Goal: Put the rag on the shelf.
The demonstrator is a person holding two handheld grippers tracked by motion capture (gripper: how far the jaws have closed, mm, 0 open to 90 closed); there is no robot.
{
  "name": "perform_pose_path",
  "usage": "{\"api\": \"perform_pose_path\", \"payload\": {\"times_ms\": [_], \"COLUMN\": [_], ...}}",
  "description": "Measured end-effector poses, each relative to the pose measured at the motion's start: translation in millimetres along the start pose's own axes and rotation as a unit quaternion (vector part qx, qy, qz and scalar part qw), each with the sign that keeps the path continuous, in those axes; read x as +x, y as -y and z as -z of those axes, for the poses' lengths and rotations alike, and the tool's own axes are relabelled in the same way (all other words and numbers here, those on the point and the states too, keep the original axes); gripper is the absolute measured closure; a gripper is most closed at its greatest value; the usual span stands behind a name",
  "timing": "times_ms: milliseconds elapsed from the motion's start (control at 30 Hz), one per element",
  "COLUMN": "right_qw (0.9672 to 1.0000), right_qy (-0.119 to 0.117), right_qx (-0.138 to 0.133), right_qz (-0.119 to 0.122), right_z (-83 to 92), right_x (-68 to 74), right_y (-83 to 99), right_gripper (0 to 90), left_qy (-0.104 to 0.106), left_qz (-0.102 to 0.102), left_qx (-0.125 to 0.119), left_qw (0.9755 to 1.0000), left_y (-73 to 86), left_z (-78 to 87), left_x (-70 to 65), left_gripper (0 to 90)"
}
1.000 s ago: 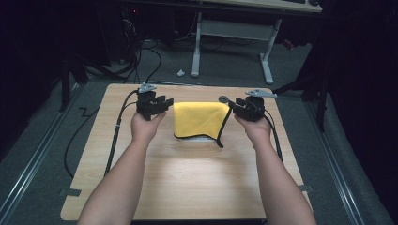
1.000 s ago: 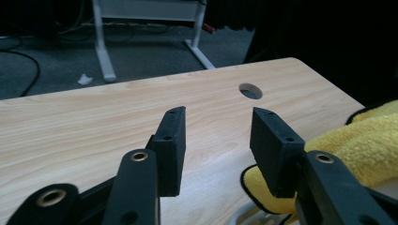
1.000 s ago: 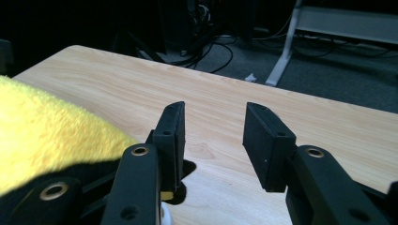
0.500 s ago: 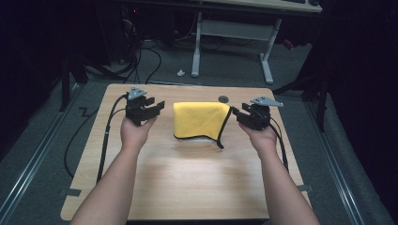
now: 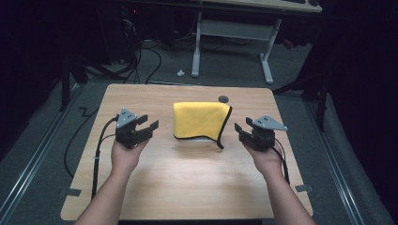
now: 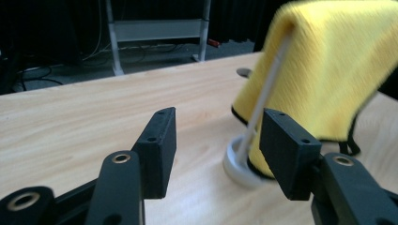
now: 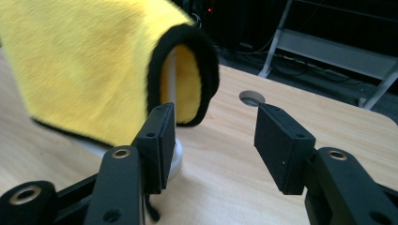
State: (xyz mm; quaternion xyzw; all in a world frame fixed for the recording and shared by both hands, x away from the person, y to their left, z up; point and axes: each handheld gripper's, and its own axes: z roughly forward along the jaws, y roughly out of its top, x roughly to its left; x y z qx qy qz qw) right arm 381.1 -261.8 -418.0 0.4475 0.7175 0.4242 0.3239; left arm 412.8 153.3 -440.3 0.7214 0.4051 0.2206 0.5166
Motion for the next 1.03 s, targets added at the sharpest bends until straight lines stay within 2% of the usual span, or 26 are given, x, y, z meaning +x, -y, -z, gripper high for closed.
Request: {"api": "perform_pose_path", "payload": {"times_ms": [67, 133, 233, 300, 367, 400, 467, 500, 533, 567, 600, 633, 667, 700, 733, 833, 900, 1033], "right_qw": [0.9999, 0.9998, 0.9997, 0.9997, 0.9994, 0.9995, 0.9993, 0.9988, 0.9983, 0.9981, 0.9981, 0.9974, 0.9974, 0.9982, 0.9984, 0.9978, 0.9972, 0.9966], "right_qy": [-0.002, -0.006, -0.008, -0.013, -0.012, -0.012, -0.009, -0.010, -0.005, 0.004, 0.010, 0.005, -0.002, 0.005, 0.009, 0.004, 0.009, 0.013], "right_qx": [-0.008, -0.010, -0.007, 0.005, 0.023, 0.025, 0.035, 0.047, 0.057, 0.060, 0.060, 0.071, 0.070, 0.055, 0.052, 0.066, 0.074, 0.081], "right_qz": [0.011, 0.014, 0.023, 0.020, 0.021, 0.017, 0.006, 0.003, 0.009, 0.013, 0.014, 0.013, 0.016, 0.022, 0.020, -0.007, 0.003, 0.001], "right_z": [7.7, 15.6, 26.4, 32.9, 39.0, 42.0, 47.9, 49.6, 51.4, 54.1, 58.2, 61.3, 63.9, 66.9, 67.4, 60.4, 57.3, 55.6], "right_x": [6.4, 13.0, 23.7, 30.0, 36.2, 39.6, 48.2, 52.8, 57.4, 62.2, 65.7, 67.2, 67.0, 66.5, 64.8, 60.3, 60.2, 57.6], "right_y": [6.4, 13.2, 26.3, 37.6, 52.1, 61.4, 82.8, 93.8, 105.0, 117.1, 128.9, 133.9, 131.9, 129.5, 128.0, 131.0, 132.2, 135.7], "right_gripper": [47.9, 46.4, 44.8, 46.0, 47.8, 47.3, 47.0, 45.2, 44.3, 44.8, 48.1, 46.4, 44.6, 45.7, 44.6, 44.8, 44.5, 43.8], "left_qy": [0.010, 0.014, 0.031, 0.046, 0.066, 0.071, 0.069, 0.066, 0.062, 0.059, 0.062, 0.058, 0.054, 0.047, 0.043, 0.043, 0.045, 0.050], "left_qz": [0.005, -0.002, -0.009, -0.014, -0.018, -0.019, -0.033, -0.046, -0.057, -0.061, -0.061, -0.063, -0.063, -0.060, -0.059, -0.055, -0.052, -0.043], "left_qx": [0.000, 0.007, 0.014, 0.022, 0.038, 0.046, 0.068, 0.075, 0.089, 0.116, 0.129, 0.124, 0.123, 0.127, 0.131, 0.136, 0.139, 0.147], "left_qw": [0.9999, 0.9999, 0.9994, 0.9986, 0.9969, 0.9962, 0.9948, 0.9939, 0.9925, 0.9896, 0.9879, 0.9886, 0.9890, 0.9889, 0.9887, 0.9882, 0.9879, 0.9869], "left_y": [9.0, 17.5, 31.8, 45.2, 63.9, 74.9, 97.4, 108.8, 117.8, 120.0, 118.6, 117.6, 117.0, 116.8, 116.5, 115.2, 116.1, 119.0], "left_z": [7.2, 14.3, 26.5, 34.7, 43.5, 47.6, 56.2, 60.4, 63.6, 63.9, 64.5, 66.1, 66.2, 64.4, 61.8, 55.6, 55.2, 56.8], "left_x": [-3.2, -8.0, -18.3, -28.4, -40.2, -46.6, -58.7, -63.6, -68.0, -71.0, -72.6, -72.8, -71.0, -68.5, -66.1, -61.5, -59.4, -56.8], "left_gripper": [46.4, 46.0, 45.0, 44.6, 43.5, 43.3, 42.5, 42.6, 43.6, 47.0, 46.3, 45.4, 45.3, 44.4, 42.6, 41.1, 41.1, 40.7]}}
